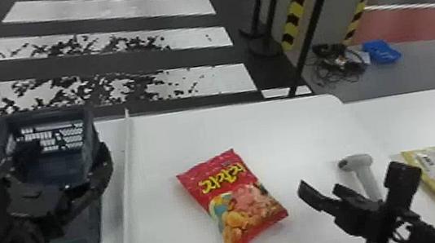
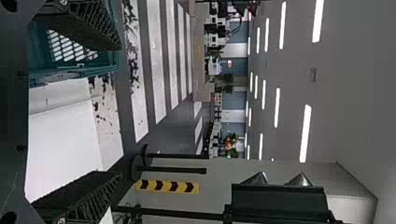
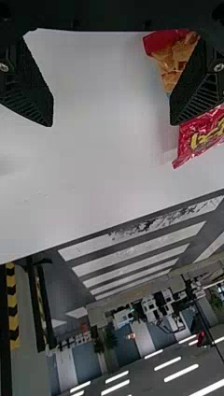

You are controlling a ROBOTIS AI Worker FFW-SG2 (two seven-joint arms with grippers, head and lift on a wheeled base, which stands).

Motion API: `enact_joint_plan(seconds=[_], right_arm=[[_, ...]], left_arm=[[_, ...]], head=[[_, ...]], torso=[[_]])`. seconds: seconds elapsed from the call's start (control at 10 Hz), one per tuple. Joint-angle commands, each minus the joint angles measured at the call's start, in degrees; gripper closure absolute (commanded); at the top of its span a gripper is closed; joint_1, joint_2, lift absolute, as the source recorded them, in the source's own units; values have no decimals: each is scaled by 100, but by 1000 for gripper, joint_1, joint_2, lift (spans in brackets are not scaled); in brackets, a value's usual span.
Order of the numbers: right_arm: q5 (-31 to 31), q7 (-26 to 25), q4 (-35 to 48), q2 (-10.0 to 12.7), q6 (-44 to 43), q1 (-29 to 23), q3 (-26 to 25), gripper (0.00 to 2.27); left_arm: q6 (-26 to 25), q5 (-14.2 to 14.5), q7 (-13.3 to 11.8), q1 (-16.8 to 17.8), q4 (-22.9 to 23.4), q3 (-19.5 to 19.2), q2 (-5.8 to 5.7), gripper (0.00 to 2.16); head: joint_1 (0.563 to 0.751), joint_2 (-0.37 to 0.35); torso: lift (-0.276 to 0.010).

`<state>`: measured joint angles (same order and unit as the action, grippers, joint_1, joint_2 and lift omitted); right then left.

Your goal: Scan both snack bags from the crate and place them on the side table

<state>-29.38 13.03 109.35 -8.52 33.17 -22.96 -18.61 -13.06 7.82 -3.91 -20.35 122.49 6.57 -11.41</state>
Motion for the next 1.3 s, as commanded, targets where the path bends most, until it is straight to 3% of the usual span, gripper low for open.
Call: enact_joint_plan(seconds=[0.0,0.3,0.4,0.7,1.2], right_arm=[[-235,235,69,9,1355,310,-363,80],[-683,621,69,26,2638,705,-732,73],[-885,727,60,26,3095,872,-890,63],[-1421,1043,-291,26,4607,1232,-1224,60],[-1500,1342,-1258,0,5011,1663,-1013,63]], left_arm=[[202,-62,4,-312,3,11,25,39],[536,-70,4,-786,-23,11,122,39],[572,-70,4,-927,73,2,201,46],[449,-70,4,-971,82,72,280,56],[343,-79,4,-909,12,213,280,56]], head=[[695,-213],[695,-201],[695,-195],[695,-178],[695,-127]], torso=[[-95],[-95],[-95],[-95],[-95]])
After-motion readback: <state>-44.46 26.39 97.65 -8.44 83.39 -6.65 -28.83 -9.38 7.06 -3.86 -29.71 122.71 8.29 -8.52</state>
